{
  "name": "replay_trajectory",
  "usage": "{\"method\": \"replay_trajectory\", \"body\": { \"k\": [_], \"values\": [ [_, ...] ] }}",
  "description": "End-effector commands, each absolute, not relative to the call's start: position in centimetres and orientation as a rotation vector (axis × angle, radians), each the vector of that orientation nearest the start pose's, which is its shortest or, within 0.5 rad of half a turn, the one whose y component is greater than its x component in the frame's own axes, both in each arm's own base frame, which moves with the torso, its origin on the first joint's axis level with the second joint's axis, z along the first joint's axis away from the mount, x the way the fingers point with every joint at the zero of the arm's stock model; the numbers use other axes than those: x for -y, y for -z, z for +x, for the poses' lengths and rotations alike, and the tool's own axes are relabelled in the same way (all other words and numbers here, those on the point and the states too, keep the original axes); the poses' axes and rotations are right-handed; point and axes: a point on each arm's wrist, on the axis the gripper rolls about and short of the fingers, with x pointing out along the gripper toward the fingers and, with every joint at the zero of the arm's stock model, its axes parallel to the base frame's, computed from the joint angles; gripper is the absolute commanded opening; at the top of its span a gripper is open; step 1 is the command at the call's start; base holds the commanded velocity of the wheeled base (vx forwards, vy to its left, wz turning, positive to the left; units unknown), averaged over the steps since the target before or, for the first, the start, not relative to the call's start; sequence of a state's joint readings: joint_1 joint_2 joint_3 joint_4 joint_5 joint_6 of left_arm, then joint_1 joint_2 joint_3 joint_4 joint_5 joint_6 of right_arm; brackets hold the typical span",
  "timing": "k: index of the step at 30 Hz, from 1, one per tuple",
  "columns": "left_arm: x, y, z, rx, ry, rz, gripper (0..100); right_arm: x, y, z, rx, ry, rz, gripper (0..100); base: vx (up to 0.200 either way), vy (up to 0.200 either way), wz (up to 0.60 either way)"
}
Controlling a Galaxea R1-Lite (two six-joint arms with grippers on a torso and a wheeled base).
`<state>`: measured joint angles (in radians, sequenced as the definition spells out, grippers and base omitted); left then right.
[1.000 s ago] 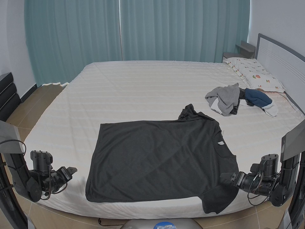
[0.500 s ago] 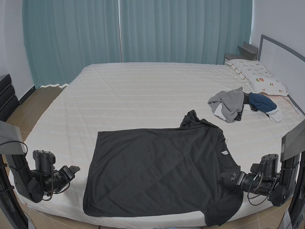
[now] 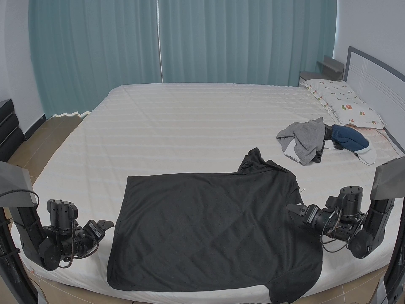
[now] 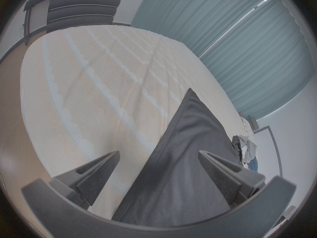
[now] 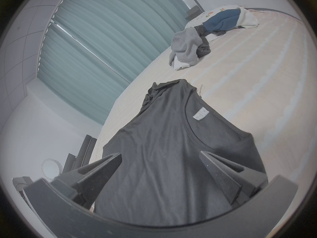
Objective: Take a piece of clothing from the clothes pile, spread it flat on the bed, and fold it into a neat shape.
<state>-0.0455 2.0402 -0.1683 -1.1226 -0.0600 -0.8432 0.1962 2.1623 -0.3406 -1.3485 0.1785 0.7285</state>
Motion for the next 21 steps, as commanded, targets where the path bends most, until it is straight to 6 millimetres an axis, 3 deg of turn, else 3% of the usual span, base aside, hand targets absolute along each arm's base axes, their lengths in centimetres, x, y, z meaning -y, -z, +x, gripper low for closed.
{"method": "replay_trajectory", "body": {
  "k": [1, 10, 12, 13, 21],
  "values": [
    [1.4, -1.0, 23.2, -0.751, -0.195, -0.850, 100, -7.4, -3.9, 34.3, -0.533, -0.205, 0.707, 100, 0.000, 0.000, 0.00],
    [1.5, -1.0, 23.7, -0.760, -0.174, -0.900, 100, -9.5, -2.8, 42.3, -0.631, -0.166, 0.696, 100, 0.000, 0.000, 0.00],
    [1.5, -1.0, 23.7, -0.759, -0.173, -0.902, 100, -9.7, -2.5, 43.0, -0.638, -0.155, 0.694, 100, 0.000, 0.000, 0.00],
    [1.4, -0.9, 23.6, -0.763, -0.173, -0.905, 100, -10.2, -1.8, 44.6, -0.658, -0.124, 0.678, 100, 0.000, 0.000, 0.00],
    [1.6, -0.9, 23.7, -0.771, -0.175, -0.963, 100, -11.3, -0.6, 48.2, -0.674, -0.077, 0.656, 100, 0.000, 0.000, 0.00]
  ]
}}
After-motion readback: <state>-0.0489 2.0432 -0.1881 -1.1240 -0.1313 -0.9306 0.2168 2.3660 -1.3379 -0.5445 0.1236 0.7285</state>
